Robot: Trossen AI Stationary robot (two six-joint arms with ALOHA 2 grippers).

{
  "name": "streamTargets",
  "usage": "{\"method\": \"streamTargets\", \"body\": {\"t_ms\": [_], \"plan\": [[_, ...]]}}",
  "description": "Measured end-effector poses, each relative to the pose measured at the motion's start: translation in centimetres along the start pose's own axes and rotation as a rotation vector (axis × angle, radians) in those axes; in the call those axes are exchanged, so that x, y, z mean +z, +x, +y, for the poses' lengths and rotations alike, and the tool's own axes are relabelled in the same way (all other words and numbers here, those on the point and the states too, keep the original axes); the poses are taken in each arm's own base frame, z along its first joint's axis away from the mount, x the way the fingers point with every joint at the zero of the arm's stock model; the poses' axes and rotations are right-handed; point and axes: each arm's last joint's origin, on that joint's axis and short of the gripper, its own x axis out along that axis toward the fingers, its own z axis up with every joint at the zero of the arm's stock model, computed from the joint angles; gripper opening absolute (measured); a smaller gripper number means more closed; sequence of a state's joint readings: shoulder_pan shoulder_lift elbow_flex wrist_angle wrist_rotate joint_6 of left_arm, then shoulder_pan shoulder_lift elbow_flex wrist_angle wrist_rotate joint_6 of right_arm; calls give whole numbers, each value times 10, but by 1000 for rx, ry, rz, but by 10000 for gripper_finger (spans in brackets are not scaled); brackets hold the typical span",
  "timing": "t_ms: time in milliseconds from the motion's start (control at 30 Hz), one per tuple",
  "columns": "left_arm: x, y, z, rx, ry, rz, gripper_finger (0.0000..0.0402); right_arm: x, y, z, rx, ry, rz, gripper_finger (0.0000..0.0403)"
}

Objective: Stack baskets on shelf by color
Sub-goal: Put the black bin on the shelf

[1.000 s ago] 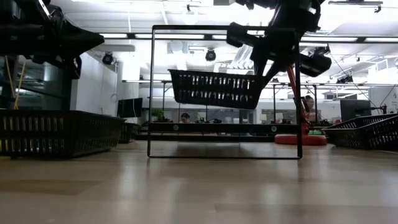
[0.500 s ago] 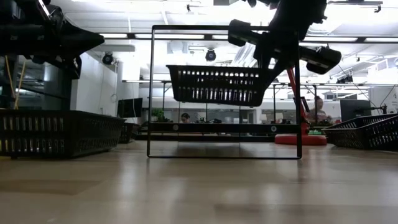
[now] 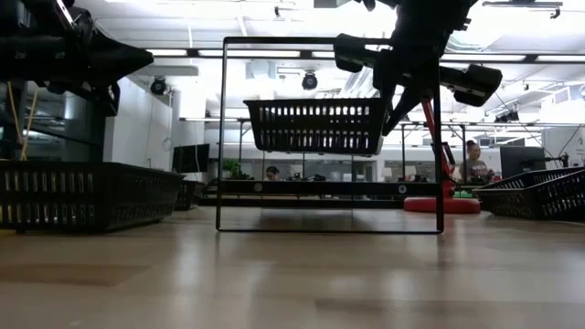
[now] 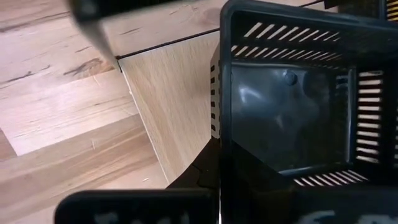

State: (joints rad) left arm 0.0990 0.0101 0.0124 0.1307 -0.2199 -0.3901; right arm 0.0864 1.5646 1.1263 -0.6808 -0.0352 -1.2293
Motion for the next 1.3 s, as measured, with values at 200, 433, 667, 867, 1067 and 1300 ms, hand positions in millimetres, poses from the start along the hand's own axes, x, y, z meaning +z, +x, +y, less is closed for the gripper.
{"method": "streamTargets", "body": {"t_ms": [200,433,667,867,1067,1300], "plan": [[0,0,0,0,0,0,3,3,0,-1,-16,53,-10,1],[0,0,0,0,0,0,3,7,0,0,-14,95,-16,1],[0,0,0,0,0,0,3,12,0,2,-16,176,-13,53],[0,0,0,0,0,0,3,12,0,1,-54,183,37,150],[0,0,0,0,0,0,3,13,-9,4,-129,141,185,180],[0,0,0,0,0,0,3,0,-42,13,-156,263,238,164]]}}
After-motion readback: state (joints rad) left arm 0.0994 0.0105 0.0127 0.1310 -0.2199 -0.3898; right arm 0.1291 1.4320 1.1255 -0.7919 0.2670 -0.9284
